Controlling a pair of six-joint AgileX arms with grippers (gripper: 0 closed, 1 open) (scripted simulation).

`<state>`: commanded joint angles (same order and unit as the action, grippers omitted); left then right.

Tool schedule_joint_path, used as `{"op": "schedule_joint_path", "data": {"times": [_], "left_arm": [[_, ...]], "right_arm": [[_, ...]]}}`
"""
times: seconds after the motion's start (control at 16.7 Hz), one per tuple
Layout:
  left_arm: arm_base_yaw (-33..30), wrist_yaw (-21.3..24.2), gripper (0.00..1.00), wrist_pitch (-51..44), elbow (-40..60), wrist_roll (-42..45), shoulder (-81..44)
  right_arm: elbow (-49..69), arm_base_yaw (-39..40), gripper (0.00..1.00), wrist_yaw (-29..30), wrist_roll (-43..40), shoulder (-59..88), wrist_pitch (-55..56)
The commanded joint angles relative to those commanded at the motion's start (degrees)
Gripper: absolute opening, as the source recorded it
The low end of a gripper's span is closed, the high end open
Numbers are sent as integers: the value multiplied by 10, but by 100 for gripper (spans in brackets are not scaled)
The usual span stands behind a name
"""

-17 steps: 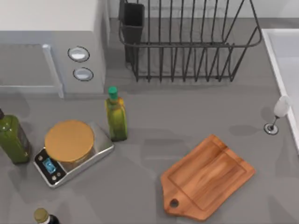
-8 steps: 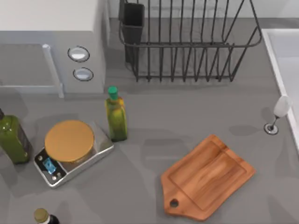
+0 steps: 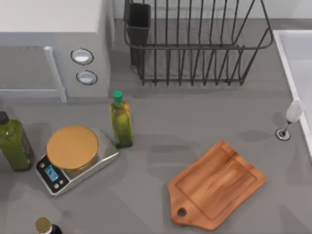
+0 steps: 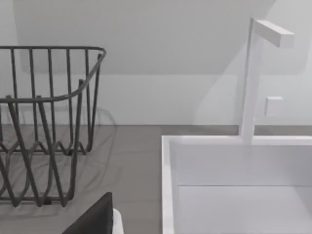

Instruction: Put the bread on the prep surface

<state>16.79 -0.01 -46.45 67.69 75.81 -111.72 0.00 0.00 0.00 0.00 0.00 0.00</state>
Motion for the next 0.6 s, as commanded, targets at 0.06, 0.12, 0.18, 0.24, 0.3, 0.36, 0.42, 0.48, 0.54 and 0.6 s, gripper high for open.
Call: {"op": "schedule_joint_path", "data": {"times": [0.06,0.12,0.18,0.24,0.3,0.36,0.42,0.48,0.54,0.6], "left_arm": [[-5,0,100,12,1,-5,-12],[-10,0,100,19,5,-8,-20],[-11,0,100,21,7,-10,-23],[-11,0,100,21,7,-10,-23],[-11,0,100,21,7,-10,-23],[-11,0,100,21,7,-10,-23],[-11,0,92,21,7,-10,-23],[-11,0,85,21,7,-10,-23],[-11,0,77,21,7,-10,-23],[-11,0,70,21,7,-10,-23]], "right_arm": [[0,0,100,0,0,0,0],[0,0,100,0,0,0,0],[0,0,100,0,0,0,0],[0,0,100,0,0,0,0],[0,0,100,0,0,0,0],[0,0,100,0,0,0,0],[0,0,100,0,0,0,0],[0,0,100,0,0,0,0],[0,0,100,0,0,0,0],[0,0,100,0,0,0,0]]}}
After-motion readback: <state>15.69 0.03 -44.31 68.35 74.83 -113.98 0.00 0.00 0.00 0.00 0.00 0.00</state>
